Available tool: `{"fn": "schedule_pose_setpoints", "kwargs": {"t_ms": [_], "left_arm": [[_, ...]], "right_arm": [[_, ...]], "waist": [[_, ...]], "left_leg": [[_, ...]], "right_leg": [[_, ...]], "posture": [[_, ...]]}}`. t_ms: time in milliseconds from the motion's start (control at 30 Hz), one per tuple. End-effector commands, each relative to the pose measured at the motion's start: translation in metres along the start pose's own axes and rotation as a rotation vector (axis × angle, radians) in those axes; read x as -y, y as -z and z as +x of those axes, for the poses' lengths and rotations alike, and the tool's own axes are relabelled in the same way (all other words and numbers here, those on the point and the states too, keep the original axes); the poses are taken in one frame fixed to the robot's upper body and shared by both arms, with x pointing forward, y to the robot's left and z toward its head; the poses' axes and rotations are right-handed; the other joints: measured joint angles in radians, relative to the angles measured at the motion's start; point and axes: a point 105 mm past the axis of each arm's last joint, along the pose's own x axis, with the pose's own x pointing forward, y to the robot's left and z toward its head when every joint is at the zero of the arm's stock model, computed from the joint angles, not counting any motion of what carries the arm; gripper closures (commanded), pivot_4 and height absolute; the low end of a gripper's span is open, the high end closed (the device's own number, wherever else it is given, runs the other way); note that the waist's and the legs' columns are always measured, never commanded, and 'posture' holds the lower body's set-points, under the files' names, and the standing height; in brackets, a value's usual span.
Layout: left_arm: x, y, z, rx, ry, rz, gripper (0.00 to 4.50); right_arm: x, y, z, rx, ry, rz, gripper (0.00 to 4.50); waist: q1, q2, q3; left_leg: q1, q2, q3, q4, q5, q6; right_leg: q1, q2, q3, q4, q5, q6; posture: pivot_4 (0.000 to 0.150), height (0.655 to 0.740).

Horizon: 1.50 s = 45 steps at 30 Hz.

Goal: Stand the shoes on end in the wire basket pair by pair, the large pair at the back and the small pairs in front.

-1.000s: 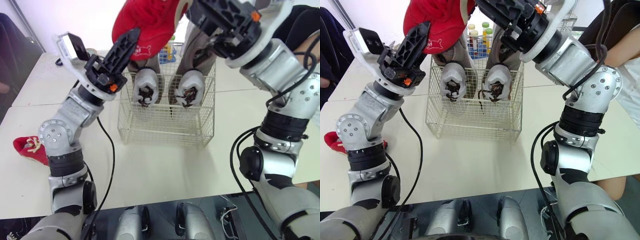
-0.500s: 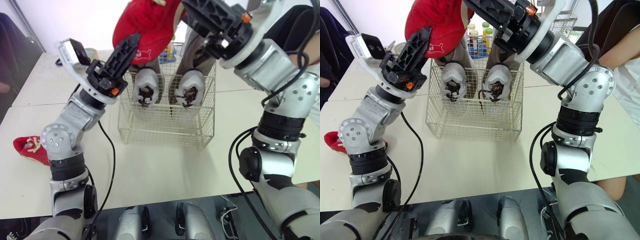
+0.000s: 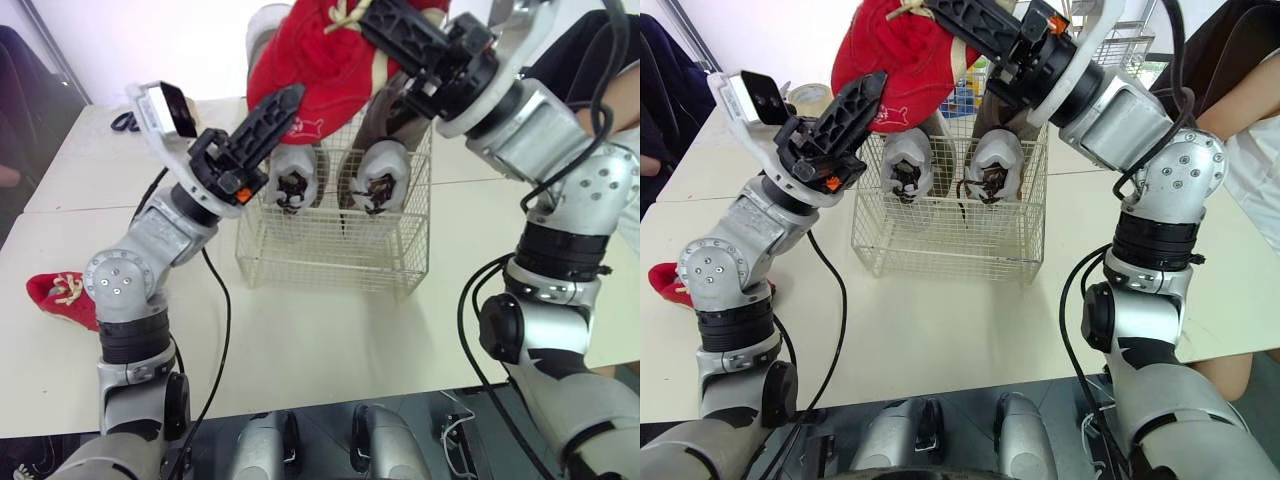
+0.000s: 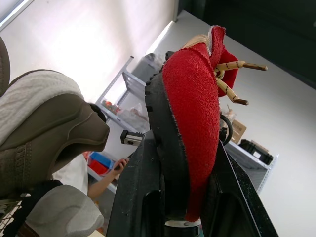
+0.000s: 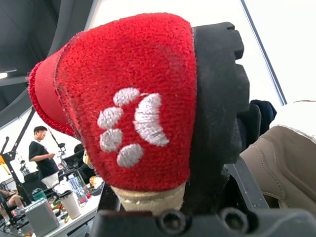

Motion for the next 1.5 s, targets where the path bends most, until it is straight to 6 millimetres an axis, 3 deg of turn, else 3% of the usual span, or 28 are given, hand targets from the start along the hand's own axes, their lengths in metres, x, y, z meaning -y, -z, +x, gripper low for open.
{"fn": "schedule_pose_setpoints", "kwargs": {"t_ms": [33, 233, 533, 633, 800, 1067, 1200, 1500], "left_arm": [[0.003, -0.002, -0.004, -0.033, -0.011, -0.004, 2.85], [0.012, -0.017, -0.017, -0.073, -0.032, 0.059, 0.02], [0.025, -0.036, -0.053, -0.174, -0.14, 0.139, 0.02], [0.023, -0.033, -0.056, -0.187, -0.16, 0.154, 0.02], [0.022, -0.03, -0.055, -0.175, -0.165, 0.169, 0.02], [0.02, -0.025, -0.051, -0.161, -0.163, 0.16, 0.02], [0.019, -0.021, -0.052, -0.177, -0.169, 0.16, 0.02], [0.02, -0.014, -0.051, -0.175, -0.166, 0.161, 0.02]], "right_arm": [[-0.02, -0.021, 0.002, 0.039, -0.053, -0.083, 3.89], [-0.018, -0.025, -0.006, -0.019, -0.028, -0.165, 3.89], [-0.031, -0.013, -0.042, -0.403, -0.128, -0.452, 3.89], [-0.033, 0.007, -0.06, -0.53, -0.216, -0.5, 3.89], [-0.019, 0.04, -0.078, -0.695, -0.235, -0.58, 3.89], [0.002, 0.063, -0.084, -0.768, -0.25, -0.736, 3.89], [0.003, 0.065, -0.086, -0.789, -0.27, -0.729, 3.89], [0.03, 0.098, -0.11, -0.895, -0.239, -0.719, 3.89]], "waist": [[0.0, 0.0, 0.0], [0.0, 0.0, 0.0], [0.001, 0.001, 0.001], [0.003, 0.0, 0.001], [0.002, 0.0, 0.001], [0.003, 0.0, 0.001], [0.002, 0.0, 0.001], [0.002, 0.0, 0.001]], "left_leg": [[0.0, 0.0, 0.0, 0.0, 0.0, 0.0], [0.0, 0.0, 0.0, 0.0, 0.0, 0.0], [-0.002, 0.0, 0.0, -0.001, -0.001, 0.0], [-0.002, 0.0, 0.0, -0.001, -0.001, 0.001], [-0.001, 0.0, 0.001, -0.001, -0.001, 0.001], [-0.002, 0.0, 0.001, -0.001, -0.001, 0.0], [-0.001, 0.0, 0.001, -0.001, -0.001, 0.0], [-0.001, 0.0, 0.001, -0.001, -0.001, 0.0]], "right_leg": [[0.0, 0.0, 0.0, 0.0, 0.0, 0.0], [0.0, 0.0, 0.0, 0.0, 0.0, 0.0], [-0.003, -0.001, 0.0, -0.001, 0.0, 0.0], [-0.002, -0.001, 0.0, -0.001, 0.0, 0.0], [-0.002, -0.001, 0.001, -0.002, 0.0, 0.0], [-0.003, -0.001, 0.0, -0.001, 0.0, 0.0], [-0.003, -0.001, 0.0, -0.001, 0.0, 0.0], [-0.002, -0.001, 0.0, -0.001, 0.0, 0.0]], "posture": [[0.15, 0.74], [0.15, 0.74], [0.15, 0.74], [0.15, 0.74], [0.15, 0.74], [0.15, 0.74], [0.15, 0.74], [0.15, 0.74]]}}
